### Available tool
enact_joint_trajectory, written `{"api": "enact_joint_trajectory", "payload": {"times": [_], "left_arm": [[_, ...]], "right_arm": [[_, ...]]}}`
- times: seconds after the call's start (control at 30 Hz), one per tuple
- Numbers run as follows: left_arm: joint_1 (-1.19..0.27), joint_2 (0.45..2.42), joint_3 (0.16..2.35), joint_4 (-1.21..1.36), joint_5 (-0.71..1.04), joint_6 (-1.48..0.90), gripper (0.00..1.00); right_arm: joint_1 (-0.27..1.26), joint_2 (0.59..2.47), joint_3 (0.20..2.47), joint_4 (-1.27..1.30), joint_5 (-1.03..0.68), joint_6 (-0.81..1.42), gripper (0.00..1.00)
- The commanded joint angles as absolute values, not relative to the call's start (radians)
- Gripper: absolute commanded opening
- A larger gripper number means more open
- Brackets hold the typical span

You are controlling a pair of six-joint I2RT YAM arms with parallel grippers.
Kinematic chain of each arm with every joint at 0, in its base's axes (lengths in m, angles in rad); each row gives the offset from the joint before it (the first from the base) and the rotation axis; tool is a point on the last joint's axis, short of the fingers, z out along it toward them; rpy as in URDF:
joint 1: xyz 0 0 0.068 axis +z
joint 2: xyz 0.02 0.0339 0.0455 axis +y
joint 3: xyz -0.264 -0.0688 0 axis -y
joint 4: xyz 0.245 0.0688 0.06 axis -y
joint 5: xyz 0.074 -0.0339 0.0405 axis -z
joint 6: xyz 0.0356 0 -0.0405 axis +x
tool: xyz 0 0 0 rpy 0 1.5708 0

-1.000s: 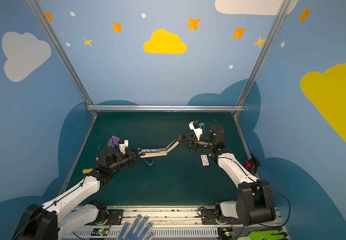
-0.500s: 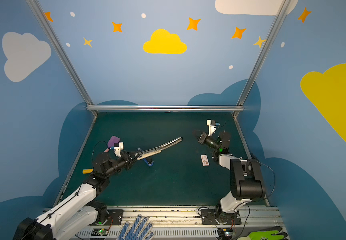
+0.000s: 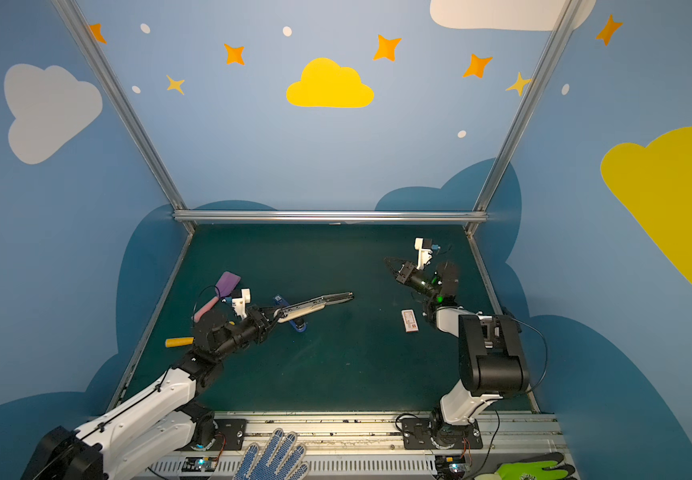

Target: Load the staples into the stapler

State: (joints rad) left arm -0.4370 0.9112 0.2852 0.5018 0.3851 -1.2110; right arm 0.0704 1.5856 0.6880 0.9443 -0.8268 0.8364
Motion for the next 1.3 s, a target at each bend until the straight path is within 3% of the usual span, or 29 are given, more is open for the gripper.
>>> {"api": "enact_joint_trajectory", "payload": {"times": [0.0, 0.23, 0.57, 0.9, 1.27], "left_arm": [[-0.476, 0.926, 0.275, 0.671, 0.271, -1.201, 0.04], [-0.56, 1.06, 0.288, 0.776, 0.161, -1.185, 0.04], [-0.686, 1.252, 0.344, 0.857, -0.009, -1.169, 0.04], [-0.773, 1.527, 0.452, 0.973, -0.026, -1.217, 0.04], [-0.813, 1.674, 0.516, 0.905, -0.028, -1.271, 0.04]], "right_arm": [[0.106, 1.498, 0.715, 0.701, -0.867, 0.716, 0.19], [0.136, 1.411, 0.629, 0.564, -0.865, 0.655, 0.27], [0.169, 1.344, 0.513, 0.494, -0.856, 0.647, 0.29], [0.166, 1.303, 0.486, 0.381, -0.818, 0.615, 0.29], [0.158, 1.348, 0.531, 0.127, -0.72, 0.542, 0.35]]}}
